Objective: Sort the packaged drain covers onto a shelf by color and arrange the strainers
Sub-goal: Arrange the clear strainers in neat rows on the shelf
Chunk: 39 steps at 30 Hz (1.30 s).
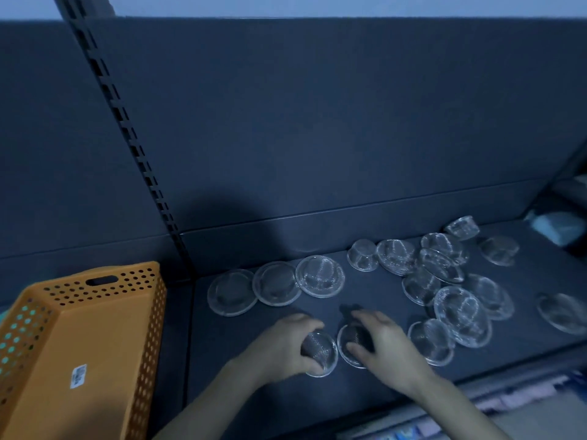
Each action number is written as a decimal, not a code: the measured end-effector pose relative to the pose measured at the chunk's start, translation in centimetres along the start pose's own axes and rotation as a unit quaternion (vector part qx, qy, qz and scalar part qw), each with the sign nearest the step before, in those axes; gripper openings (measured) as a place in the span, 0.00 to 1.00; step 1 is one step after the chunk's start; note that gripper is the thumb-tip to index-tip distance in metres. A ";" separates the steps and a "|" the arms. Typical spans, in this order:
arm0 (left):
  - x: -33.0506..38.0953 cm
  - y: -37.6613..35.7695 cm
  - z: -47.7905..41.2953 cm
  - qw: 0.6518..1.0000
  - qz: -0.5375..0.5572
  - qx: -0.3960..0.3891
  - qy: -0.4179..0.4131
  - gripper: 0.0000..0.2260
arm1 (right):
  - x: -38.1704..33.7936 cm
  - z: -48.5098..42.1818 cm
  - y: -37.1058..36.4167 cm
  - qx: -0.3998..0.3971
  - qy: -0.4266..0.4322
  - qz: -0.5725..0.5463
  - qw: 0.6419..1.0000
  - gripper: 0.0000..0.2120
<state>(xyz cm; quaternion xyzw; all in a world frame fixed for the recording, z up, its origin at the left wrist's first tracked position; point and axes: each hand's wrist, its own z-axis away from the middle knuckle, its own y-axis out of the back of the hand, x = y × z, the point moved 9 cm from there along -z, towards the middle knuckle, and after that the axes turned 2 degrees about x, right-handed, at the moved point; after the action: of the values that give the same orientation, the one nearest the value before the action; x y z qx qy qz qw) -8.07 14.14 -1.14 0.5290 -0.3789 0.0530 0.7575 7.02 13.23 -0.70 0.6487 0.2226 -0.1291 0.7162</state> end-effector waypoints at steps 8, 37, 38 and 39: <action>0.4 -1.4 -0.5 1.000 -0.001 0.000 -0.004 0.32 | 1.2 1.7 -0.3 0.025 -0.041 0.025 0.999 0.33; 16.4 -2.2 -19.0 0.986 0.050 0.157 -0.035 0.29 | 23.3 -1.0 20.2 0.233 -0.155 -0.059 0.958 0.27; 17.3 -2.6 -20.0 0.986 0.045 0.156 -0.041 0.29 | 24.6 -1.0 20.7 0.230 -0.164 -0.057 0.958 0.27; 18.1 -2.9 -21.0 0.986 0.041 0.154 -0.044 0.29 | 25.8 -1.1 21.2 0.227 -0.172 -0.055 0.957 0.27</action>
<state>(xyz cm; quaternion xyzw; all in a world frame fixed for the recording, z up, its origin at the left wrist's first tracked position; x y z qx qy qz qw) 17.04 24.78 4.85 0.6252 -0.4205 0.1182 0.6468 39.29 19.68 5.15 0.7490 0.0960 -0.3248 0.5695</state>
